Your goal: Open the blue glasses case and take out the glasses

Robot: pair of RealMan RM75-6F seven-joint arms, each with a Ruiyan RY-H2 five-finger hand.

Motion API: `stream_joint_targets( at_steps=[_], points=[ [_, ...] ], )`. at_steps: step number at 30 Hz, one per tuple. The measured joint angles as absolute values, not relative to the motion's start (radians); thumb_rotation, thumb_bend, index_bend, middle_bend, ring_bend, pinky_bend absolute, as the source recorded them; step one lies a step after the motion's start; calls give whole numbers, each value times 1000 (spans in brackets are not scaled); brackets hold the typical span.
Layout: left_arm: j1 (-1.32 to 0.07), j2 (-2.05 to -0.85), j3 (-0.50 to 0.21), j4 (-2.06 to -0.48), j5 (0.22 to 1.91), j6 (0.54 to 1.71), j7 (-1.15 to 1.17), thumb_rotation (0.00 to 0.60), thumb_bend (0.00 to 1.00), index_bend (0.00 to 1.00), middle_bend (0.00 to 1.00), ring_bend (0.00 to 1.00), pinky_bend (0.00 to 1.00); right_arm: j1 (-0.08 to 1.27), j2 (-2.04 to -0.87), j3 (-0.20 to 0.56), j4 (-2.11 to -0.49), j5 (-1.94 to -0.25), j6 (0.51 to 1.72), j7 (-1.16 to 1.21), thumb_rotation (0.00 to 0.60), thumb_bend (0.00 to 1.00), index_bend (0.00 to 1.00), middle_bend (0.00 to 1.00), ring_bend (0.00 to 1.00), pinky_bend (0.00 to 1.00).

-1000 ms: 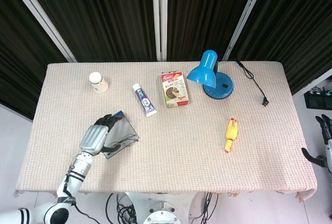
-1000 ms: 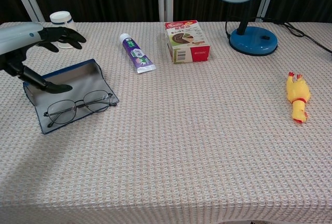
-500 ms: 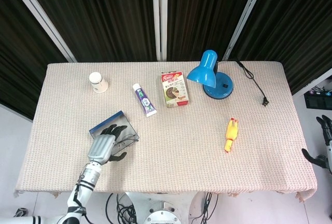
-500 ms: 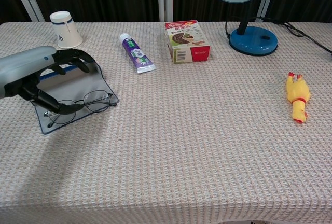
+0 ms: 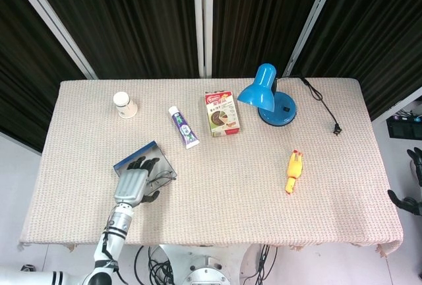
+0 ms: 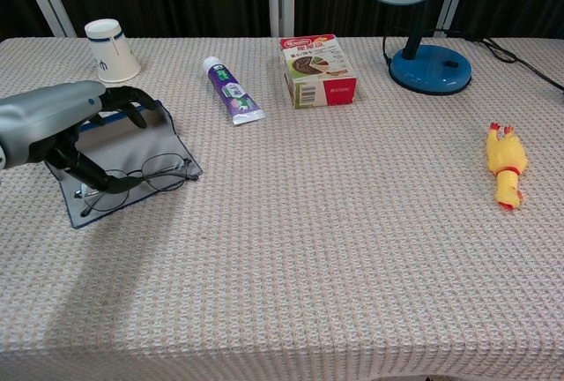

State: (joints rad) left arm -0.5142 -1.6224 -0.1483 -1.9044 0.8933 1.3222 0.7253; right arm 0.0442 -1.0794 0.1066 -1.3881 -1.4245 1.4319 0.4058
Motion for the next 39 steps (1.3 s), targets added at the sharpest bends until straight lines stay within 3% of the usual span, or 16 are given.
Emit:
stream_joint_targets(
  at_steps=[19, 39],
  points=[
    [-580, -1678, -193, -1898, 709, 1376, 838, 600, 251, 134, 270, 118, 193, 47, -1086, 104, -1383, -1425, 1424, 409, 600, 176, 0, 0, 0, 0],
    [-602, -1745, -142, -1775, 764, 1393, 860, 600, 255, 140, 342, 157, 210, 51, -1097, 99, -1367, -1425, 1408, 410, 600, 176, 0, 0, 0, 0]
  ],
)
